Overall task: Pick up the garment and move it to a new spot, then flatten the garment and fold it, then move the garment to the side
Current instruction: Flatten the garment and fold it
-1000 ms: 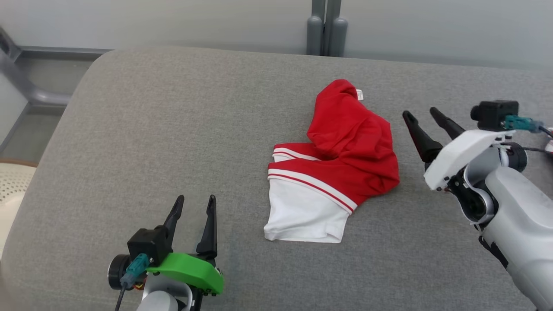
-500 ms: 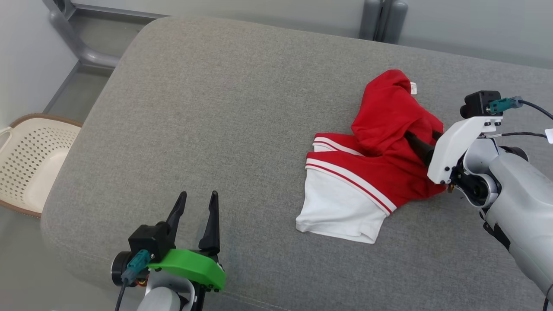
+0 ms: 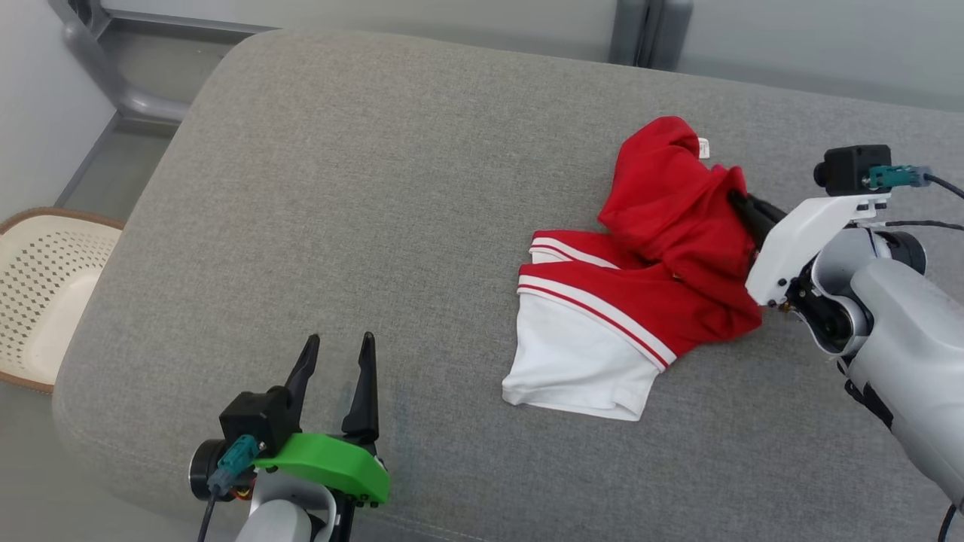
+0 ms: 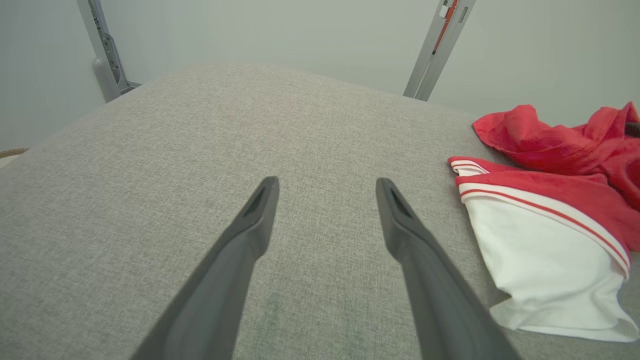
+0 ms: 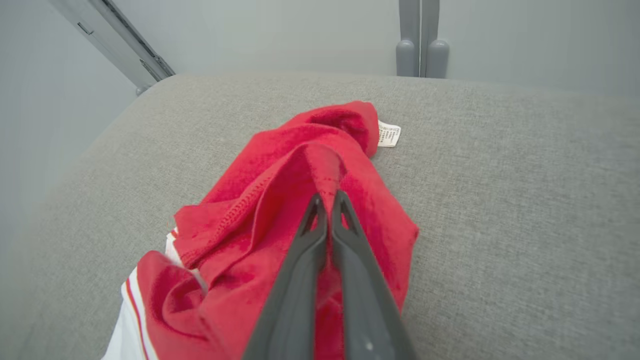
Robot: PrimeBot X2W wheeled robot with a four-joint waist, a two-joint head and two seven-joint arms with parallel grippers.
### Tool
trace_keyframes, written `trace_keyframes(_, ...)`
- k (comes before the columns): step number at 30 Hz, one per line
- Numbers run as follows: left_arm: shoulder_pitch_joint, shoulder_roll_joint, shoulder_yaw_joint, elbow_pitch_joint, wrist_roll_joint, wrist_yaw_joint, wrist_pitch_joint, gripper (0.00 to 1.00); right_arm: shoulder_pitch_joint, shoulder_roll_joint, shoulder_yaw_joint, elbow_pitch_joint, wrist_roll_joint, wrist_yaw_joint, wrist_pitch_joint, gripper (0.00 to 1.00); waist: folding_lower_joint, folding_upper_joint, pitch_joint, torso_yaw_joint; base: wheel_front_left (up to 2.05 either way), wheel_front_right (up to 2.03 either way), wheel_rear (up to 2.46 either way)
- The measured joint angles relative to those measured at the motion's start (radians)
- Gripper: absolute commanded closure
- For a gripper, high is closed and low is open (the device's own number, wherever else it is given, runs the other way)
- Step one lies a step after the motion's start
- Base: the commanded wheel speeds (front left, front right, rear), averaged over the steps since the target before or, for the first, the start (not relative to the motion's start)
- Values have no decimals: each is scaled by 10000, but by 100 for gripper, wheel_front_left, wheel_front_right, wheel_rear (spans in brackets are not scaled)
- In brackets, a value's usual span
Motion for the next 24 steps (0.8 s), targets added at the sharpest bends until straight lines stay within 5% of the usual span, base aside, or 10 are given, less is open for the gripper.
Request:
trace_keyframes(9,212,42,280,132,222,-69,0,0,345,-558,-186,-813,244,0,-1498,100,0,0,-415,-705,0,0,0)
trace_keyframes(24,472,155,489,94,328,-121,0,0,2695,-1879,-1891,-1603,2,0,-420,100,0,0,-968,-2500,0,0,0)
